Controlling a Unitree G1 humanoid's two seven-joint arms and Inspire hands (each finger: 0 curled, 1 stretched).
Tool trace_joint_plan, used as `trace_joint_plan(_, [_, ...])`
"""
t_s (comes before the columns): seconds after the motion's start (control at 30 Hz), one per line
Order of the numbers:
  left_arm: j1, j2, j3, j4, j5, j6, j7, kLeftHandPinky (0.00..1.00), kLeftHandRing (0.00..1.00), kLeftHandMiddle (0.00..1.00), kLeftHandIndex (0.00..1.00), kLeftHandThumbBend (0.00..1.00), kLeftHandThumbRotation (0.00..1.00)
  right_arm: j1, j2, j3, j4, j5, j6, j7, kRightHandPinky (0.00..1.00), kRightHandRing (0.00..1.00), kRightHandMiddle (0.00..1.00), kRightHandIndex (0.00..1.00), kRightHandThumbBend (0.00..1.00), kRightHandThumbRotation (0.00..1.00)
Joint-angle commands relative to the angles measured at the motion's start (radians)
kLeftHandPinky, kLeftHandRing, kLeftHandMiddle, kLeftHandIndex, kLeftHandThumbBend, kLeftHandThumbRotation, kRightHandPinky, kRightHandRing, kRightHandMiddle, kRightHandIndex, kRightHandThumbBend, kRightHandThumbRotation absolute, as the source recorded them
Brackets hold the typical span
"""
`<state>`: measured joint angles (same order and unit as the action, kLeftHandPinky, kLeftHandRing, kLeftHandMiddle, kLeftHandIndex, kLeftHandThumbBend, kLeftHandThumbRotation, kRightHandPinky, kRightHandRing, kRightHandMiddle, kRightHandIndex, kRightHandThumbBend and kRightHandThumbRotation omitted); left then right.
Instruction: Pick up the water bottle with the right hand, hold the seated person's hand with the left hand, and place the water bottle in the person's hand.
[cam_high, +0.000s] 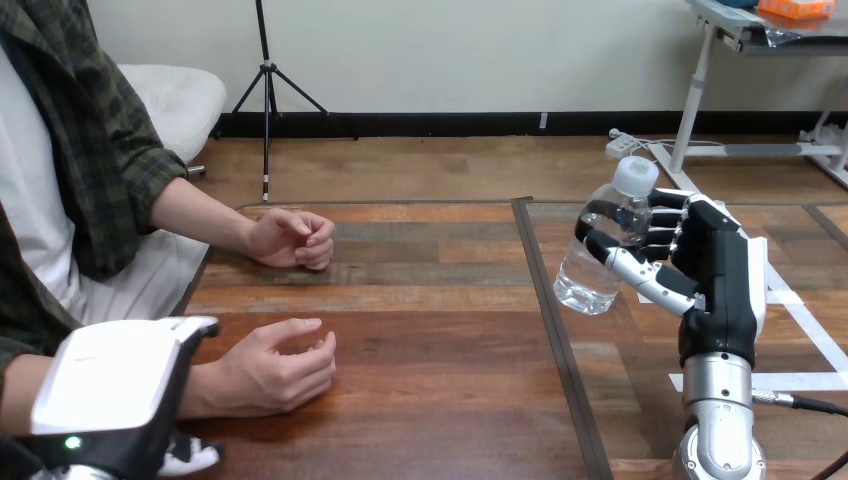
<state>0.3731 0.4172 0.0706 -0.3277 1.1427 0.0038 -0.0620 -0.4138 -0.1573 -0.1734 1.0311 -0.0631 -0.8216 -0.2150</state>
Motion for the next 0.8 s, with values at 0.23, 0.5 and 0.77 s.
trace_joint_plan(0.23, [-0.136,0.069,-0.036,0.043,0.064,0.082,-0.090,0.81,0.83,0.84,0.81,0.87,0.16,-0.033,0.002,0.010,-0.074,0.002,-0.039,-0.002,0.39,0.45,0.50,0.55,0.72,0.00])
trace_joint_plan(0.5, [-0.188,0.096,-0.067,0.124,0.075,0.107,-0.112,0.82,0.84,0.85,0.82,0.85,0.16,-0.029,0.005,0.009,-0.081,0.011,-0.035,0.001,0.39,0.45,0.49,0.54,0.72,0.00])
trace_joint_plan(0.77, [-0.234,0.113,-0.103,0.210,0.072,0.124,-0.075,0.82,0.84,0.85,0.82,0.85,0.13,-0.024,0.008,0.006,-0.088,0.028,-0.040,0.019,0.39,0.45,0.49,0.54,0.71,0.00])
